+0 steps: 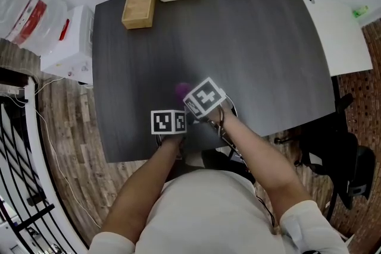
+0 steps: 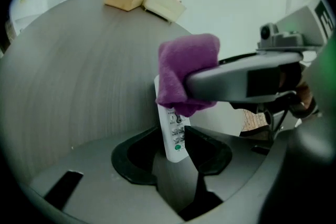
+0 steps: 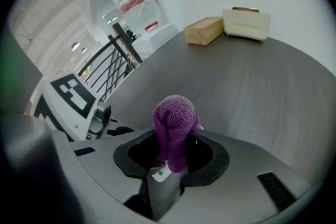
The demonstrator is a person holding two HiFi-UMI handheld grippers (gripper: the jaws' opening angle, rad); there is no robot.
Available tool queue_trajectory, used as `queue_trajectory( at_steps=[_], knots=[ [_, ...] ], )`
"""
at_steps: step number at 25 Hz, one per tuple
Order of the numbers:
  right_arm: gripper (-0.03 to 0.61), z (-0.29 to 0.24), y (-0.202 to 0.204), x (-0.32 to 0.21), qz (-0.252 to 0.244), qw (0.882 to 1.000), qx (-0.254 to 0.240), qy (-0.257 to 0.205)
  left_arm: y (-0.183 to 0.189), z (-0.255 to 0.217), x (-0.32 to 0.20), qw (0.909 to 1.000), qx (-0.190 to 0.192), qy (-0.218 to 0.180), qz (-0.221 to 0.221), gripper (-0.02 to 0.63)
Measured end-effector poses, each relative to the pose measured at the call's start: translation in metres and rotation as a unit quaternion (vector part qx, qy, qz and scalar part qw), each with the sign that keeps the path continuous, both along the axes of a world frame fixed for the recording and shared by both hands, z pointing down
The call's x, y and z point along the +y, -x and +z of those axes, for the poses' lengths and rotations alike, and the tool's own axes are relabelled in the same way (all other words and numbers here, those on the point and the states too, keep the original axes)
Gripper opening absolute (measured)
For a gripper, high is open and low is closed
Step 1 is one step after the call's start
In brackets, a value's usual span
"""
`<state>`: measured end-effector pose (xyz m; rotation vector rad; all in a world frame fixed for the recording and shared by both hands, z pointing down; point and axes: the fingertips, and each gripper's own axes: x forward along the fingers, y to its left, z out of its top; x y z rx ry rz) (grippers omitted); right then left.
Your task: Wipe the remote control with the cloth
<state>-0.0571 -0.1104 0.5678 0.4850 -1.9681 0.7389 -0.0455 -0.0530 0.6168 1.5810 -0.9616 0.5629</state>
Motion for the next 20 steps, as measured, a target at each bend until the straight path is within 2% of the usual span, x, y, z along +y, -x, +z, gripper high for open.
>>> queue_trajectory(
  at_steps=[3, 10, 20],
  knots=[
    [0.124, 0.018, -0.003, 0.003, -0.018, 0.999, 0.029, 0.015, -0.001, 0.000, 0.001, 1.0000, -0.001, 0.000, -0.009, 0.160],
    [0.124, 0.023, -0.028, -0.010, 0.018, 0.998, 0.055, 0.010, 0.002, 0.000, -0.001, 0.9995, 0.005, -0.009, -0.030, 0.155],
    [0.125, 0.022, -0.056, -0.020, 0.038, 0.995, 0.084, -0.027, -0.001, 0.000, -0.003, 0.9995, 0.005, -0.014, -0.027, 0.153]
  ],
)
